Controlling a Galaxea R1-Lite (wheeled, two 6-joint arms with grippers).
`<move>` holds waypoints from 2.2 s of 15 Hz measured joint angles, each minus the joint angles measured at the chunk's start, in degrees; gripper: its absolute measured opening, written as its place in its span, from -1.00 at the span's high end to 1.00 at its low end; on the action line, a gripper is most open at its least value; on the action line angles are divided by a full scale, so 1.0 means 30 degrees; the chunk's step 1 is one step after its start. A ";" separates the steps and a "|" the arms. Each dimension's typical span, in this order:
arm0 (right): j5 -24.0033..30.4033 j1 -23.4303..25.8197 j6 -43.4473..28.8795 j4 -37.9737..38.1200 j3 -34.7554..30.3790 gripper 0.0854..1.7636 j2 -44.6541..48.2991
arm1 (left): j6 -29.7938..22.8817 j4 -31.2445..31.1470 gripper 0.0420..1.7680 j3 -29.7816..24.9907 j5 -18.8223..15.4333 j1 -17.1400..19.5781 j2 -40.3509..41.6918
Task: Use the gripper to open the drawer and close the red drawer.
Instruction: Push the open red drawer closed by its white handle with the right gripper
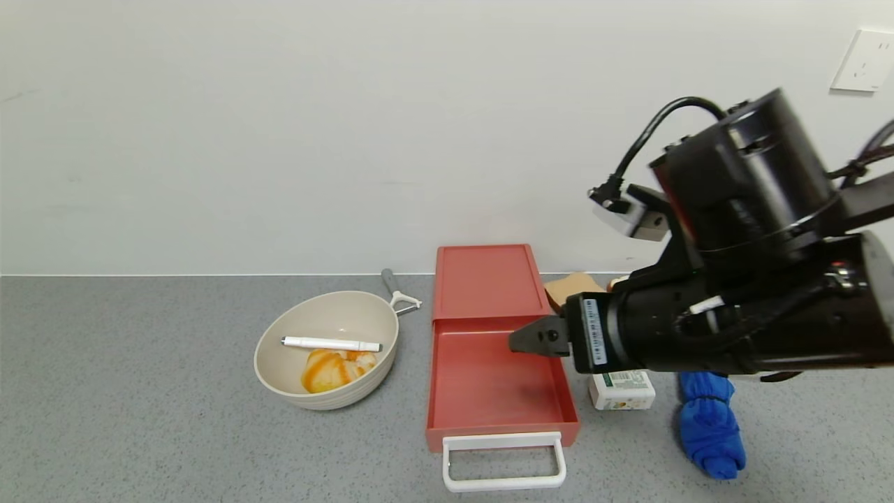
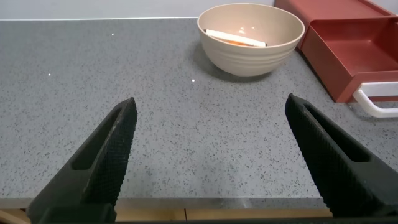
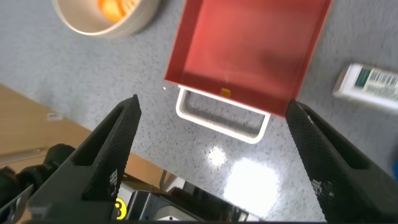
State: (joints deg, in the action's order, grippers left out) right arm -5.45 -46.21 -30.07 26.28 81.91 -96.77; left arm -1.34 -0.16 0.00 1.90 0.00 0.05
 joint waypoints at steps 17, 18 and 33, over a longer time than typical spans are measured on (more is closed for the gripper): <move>0.3974 0.6006 0.3974 -0.6262 -0.8066 -0.94 0.7213 | -0.0008 -0.0008 -0.94 0.0000 0.0000 0.0000 0.0000; 0.3982 0.6006 0.3974 -0.6262 -0.8090 -0.94 0.7237 | 0.0000 0.0000 -0.94 0.0000 0.0000 0.0000 0.0000; 0.1296 0.2698 0.3604 -0.2808 -0.6936 -0.94 0.4730 | 0.0000 -0.0008 -0.94 0.0000 0.0000 0.0000 0.0000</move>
State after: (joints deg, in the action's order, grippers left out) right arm -1.56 -38.12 -19.26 17.86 61.10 -82.58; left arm -1.34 -0.18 0.00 1.90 0.00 0.05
